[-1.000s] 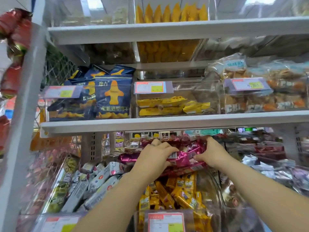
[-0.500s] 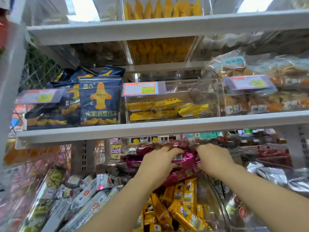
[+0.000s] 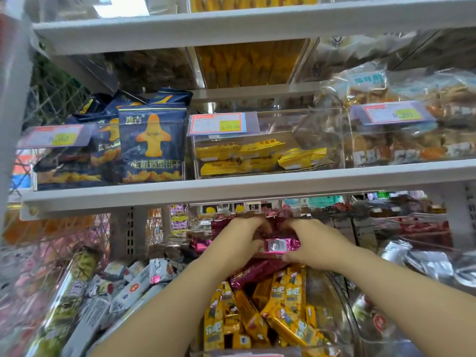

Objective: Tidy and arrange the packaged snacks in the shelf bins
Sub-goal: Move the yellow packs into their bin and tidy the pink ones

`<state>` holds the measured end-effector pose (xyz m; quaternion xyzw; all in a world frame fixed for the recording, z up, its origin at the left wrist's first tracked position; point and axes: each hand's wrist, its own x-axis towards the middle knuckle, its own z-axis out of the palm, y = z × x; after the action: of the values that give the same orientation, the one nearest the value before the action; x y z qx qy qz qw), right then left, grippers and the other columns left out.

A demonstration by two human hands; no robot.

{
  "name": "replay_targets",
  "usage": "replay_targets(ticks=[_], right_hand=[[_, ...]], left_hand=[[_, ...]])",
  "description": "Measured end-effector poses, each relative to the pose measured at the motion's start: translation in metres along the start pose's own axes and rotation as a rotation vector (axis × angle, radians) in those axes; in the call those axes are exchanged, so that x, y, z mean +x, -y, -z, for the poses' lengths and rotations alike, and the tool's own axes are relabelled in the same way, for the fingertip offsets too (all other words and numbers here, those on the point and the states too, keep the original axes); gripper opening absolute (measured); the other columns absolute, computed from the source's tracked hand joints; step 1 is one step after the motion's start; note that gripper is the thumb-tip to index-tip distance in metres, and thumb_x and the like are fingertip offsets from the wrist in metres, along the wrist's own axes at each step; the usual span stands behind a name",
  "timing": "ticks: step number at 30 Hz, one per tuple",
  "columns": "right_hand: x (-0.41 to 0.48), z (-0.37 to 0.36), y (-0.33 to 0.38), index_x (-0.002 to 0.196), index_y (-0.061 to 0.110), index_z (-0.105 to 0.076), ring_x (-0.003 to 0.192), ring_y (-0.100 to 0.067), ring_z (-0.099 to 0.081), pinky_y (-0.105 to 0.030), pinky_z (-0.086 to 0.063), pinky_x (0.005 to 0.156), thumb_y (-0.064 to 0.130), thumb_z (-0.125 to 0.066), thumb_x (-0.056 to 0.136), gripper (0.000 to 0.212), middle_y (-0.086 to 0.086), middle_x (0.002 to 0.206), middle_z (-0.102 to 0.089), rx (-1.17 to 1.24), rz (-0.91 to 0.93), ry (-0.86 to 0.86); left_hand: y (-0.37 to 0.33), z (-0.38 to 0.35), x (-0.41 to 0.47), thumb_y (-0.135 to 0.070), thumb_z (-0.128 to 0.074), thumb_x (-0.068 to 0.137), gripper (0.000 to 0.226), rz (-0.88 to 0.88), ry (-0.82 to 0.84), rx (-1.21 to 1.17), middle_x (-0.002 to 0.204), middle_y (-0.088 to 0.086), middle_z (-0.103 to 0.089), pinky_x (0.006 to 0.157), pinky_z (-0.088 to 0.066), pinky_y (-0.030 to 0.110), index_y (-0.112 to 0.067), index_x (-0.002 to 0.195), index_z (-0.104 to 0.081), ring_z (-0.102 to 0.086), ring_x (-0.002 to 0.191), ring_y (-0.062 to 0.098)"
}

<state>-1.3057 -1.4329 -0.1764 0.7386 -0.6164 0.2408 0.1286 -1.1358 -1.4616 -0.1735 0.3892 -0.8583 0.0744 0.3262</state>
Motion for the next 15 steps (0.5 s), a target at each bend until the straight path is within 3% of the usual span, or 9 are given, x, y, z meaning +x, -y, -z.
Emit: replay_targets(ticks=[5,8,12,15], right_hand=[[0.002,-0.011,0.002,0.125,0.032,-0.055,0.107,-0.017,-0.060,-0.033,-0.049,0.082,0.042,-0.064,0.086,0.042,0.006,0.118,-0.063,-0.092,0.042,-0.100],[0.002,-0.008,0.002,0.127,0.035,-0.052,0.109,-0.016,-0.057,-0.033,-0.051,0.081,0.035,-0.059,0.091,0.037,0.004,0.115,-0.064,-0.111,0.032,-0.275],[0.011,-0.008,-0.003,0.131,0.040,-0.049,0.125,-0.019,-0.043,-0.034,-0.050,0.081,0.019,-0.055,0.090,0.046,0.003,0.120,-0.061,-0.188,-0.060,-0.378],[0.017,-0.014,-0.012,0.133,0.040,-0.047,0.120,-0.020,-0.048,-0.032,-0.049,0.079,0.012,-0.053,0.090,0.052,0.004,0.127,-0.057,-0.196,-0.101,-0.355]], left_hand=[[0.003,0.005,-0.020,-0.011,-0.061,0.090,0.020,-0.002,0.089,0.025,0.110,-0.005,-0.063,0.089,-0.049,0.025,-0.021,0.108,-0.064,-0.058,0.098,0.008],[0.007,0.012,-0.030,-0.020,-0.065,0.089,0.021,0.020,0.274,0.066,0.108,-0.007,-0.064,0.084,-0.049,0.025,-0.024,0.109,-0.065,-0.058,0.093,0.007],[0.010,0.017,-0.039,-0.030,-0.068,0.087,0.033,0.087,0.547,0.127,0.122,-0.008,-0.060,0.087,-0.051,0.031,-0.031,0.119,-0.061,-0.060,0.093,0.009],[0.010,0.021,-0.041,-0.033,-0.070,0.085,0.041,0.134,0.638,0.140,0.129,-0.008,-0.055,0.089,-0.052,0.037,-0.035,0.124,-0.057,-0.064,0.101,0.018]])
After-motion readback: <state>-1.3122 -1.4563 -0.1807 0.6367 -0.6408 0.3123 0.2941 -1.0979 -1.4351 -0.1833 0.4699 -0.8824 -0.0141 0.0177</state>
